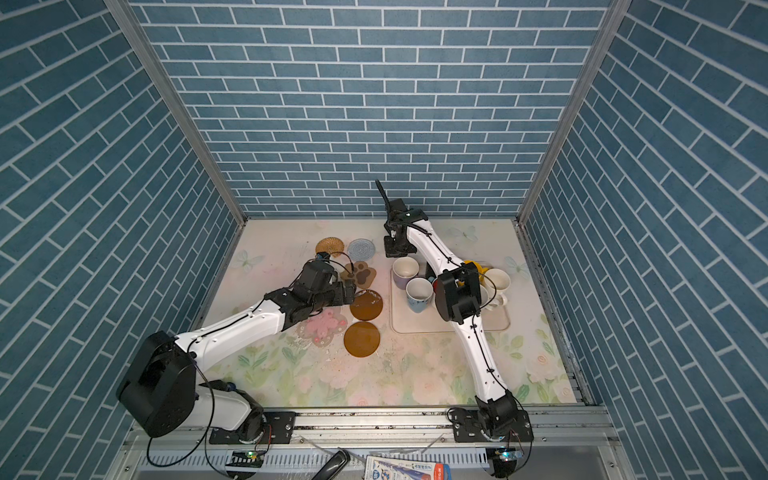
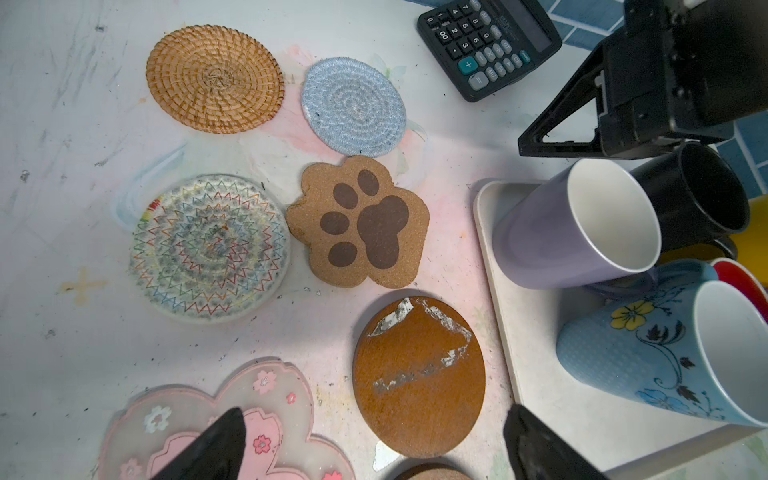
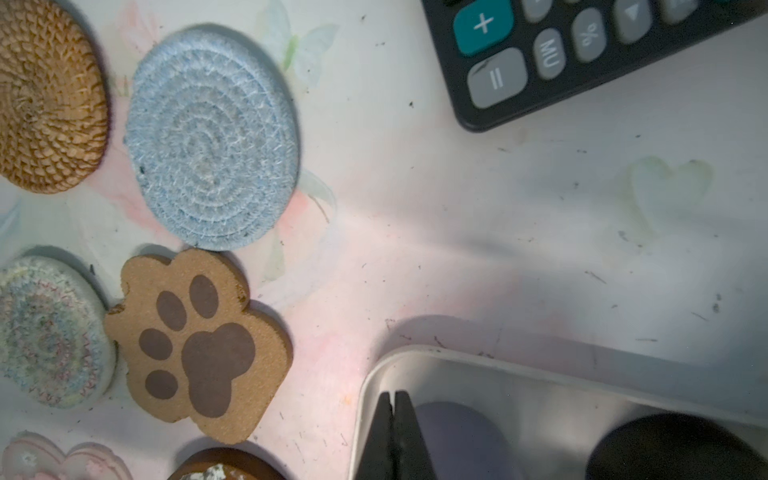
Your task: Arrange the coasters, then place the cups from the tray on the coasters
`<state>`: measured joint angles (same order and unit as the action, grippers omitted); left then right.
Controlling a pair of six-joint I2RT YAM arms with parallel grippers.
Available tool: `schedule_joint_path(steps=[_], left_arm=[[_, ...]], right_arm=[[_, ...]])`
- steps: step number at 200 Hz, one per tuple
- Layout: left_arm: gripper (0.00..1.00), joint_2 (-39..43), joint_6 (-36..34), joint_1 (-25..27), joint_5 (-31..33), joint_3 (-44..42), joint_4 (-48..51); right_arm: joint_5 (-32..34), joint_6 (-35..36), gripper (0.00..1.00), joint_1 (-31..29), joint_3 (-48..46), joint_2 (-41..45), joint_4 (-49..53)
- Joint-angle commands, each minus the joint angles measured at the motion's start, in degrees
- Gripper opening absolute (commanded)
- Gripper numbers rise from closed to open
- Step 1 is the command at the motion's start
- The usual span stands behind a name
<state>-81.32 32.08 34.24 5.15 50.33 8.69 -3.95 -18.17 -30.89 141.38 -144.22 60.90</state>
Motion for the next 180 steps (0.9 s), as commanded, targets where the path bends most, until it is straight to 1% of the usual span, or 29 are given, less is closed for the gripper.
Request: schedule_joint_path(steps=[1, 43, 68, 92, 123, 137, 159, 180], left_arm=[[0.98, 1.15, -0.63, -0.29, 0.88, -1.10, 0.63], [0.98, 1.14, -0.51, -0.31, 0.67, -1.27, 0.46], [0.98, 1.06, -0.48, -0.28, 0.61, -1.28, 0.28], [0.98, 0.86, -0.35, -0.30, 0.35, -1.37, -0.07], [0.98, 0.77, -0.35, -0.30, 0.30, -1.37, -0.14], [0.98, 0.77, -0.44, -0.31, 0.31, -1.37, -0.09], [0.98, 0.64, -0.44, -0.30, 0.48, -1.28, -0.18], [0.98, 0.33, -0.44, -0.25, 0.23, -1.21, -0.36]], right_arm=[[-0.80, -0.46, 0.00, -1.64, 2.45, -1.28, 2.37], [-0.80, -0.28, 0.00, -3.77, 0.65, 0.45, 2.64], [-0.32, -0.85, 0.00, -3.56, 0.12, 2.95, 2.49], [2.05, -1.88, 0.00, -2.11, 1.06, 6.03, 2.38], [7.49, -3.02, 0.00, 0.66, 1.26, 8.55, 3.51], [8.23, -3.83, 0.00, 1.90, 0.85, 9.15, 4.39], [10.08, -4.16, 0.00, 2.64, -1.55, 10.74, 5.21], [12.42, -4.05, 0.00, 2.83, -7.04, 13.97, 4.38]])
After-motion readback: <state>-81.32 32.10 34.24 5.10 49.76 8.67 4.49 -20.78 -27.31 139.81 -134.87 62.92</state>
